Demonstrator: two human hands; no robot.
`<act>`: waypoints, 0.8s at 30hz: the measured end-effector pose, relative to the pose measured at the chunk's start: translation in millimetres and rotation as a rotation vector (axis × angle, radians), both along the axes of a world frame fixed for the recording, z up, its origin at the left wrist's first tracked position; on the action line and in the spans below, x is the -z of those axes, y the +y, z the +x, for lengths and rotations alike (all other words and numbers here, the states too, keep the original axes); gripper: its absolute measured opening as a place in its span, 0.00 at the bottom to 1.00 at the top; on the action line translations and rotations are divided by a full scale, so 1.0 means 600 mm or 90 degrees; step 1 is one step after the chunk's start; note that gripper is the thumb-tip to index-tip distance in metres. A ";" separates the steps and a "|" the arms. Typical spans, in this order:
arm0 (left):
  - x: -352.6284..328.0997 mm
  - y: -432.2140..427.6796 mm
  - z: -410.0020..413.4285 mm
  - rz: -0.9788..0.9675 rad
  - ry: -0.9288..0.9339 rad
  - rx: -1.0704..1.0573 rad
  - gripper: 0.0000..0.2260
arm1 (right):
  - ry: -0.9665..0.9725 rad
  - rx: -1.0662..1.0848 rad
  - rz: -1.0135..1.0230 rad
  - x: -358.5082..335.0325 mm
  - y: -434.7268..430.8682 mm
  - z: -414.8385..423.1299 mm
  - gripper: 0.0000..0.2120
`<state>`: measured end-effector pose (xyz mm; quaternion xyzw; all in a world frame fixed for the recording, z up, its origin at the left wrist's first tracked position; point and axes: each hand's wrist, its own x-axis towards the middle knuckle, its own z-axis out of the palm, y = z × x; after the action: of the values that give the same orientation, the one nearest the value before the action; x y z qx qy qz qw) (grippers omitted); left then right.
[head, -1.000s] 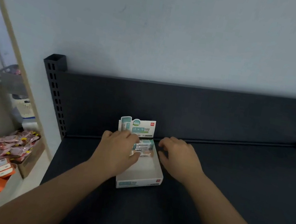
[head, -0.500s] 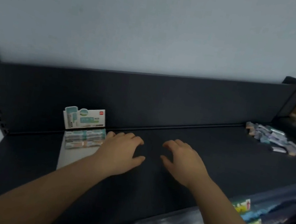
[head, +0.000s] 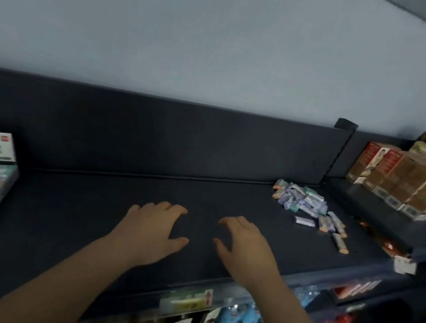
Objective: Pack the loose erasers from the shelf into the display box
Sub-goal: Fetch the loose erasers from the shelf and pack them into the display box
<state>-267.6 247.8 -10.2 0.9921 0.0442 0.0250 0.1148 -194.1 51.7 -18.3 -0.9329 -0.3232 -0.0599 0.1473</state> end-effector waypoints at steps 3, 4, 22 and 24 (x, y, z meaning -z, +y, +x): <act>0.005 -0.052 0.024 0.000 -0.011 -0.019 0.28 | 0.008 -0.007 0.025 0.015 -0.035 0.019 0.18; 0.005 -0.068 0.034 0.002 -0.018 -0.018 0.28 | 0.005 -0.005 0.035 0.019 -0.043 0.026 0.18; 0.007 -0.208 0.169 -0.026 -0.103 0.015 0.26 | 0.022 0.104 0.052 0.035 -0.195 0.165 0.20; 0.010 -0.232 0.184 -0.030 -0.094 0.025 0.26 | 0.039 0.101 0.051 0.034 -0.224 0.177 0.19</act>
<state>-157.2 108.6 -16.4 0.9852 0.0169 0.0948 0.1418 -87.8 -82.6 -38.4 -0.9503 -0.2409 -0.0555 0.1894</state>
